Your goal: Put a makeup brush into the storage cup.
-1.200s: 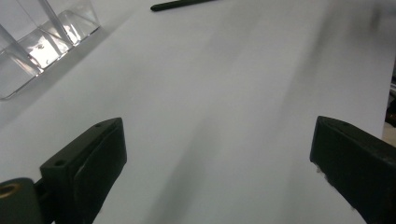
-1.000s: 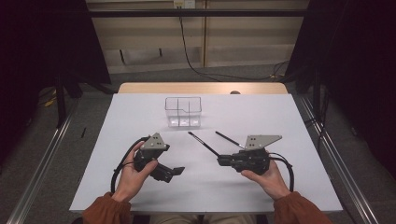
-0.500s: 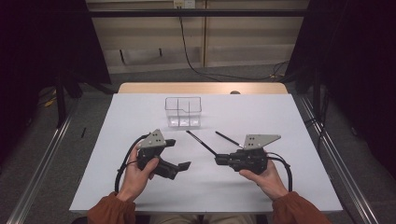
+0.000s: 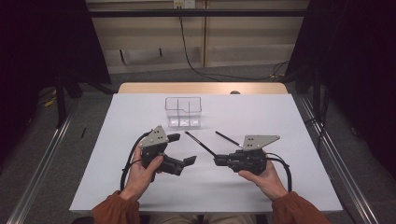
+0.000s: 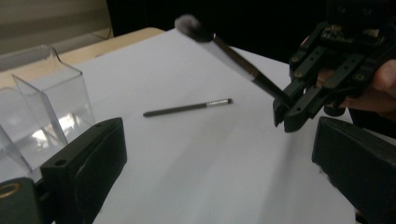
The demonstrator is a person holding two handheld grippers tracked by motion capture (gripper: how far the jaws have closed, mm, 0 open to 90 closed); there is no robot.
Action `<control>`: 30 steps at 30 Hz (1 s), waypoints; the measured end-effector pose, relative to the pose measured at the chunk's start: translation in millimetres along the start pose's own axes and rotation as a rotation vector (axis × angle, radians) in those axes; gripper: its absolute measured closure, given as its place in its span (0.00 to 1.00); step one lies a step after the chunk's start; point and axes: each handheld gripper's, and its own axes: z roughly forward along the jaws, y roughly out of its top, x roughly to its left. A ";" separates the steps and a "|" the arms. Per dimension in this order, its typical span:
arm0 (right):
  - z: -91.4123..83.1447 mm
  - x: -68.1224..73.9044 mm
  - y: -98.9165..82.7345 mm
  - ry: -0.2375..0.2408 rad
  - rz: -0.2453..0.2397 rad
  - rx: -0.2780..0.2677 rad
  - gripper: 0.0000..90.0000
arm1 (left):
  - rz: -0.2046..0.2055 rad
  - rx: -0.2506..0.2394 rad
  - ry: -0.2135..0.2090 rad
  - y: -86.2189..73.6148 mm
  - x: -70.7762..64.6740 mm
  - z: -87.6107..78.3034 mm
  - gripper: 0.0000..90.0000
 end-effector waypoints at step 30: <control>1.2 1.8 -0.8 0.000 -0.009 -0.019 0.93 | -0.057 -0.032 -0.049 14.9 -10.8 18.8 0.48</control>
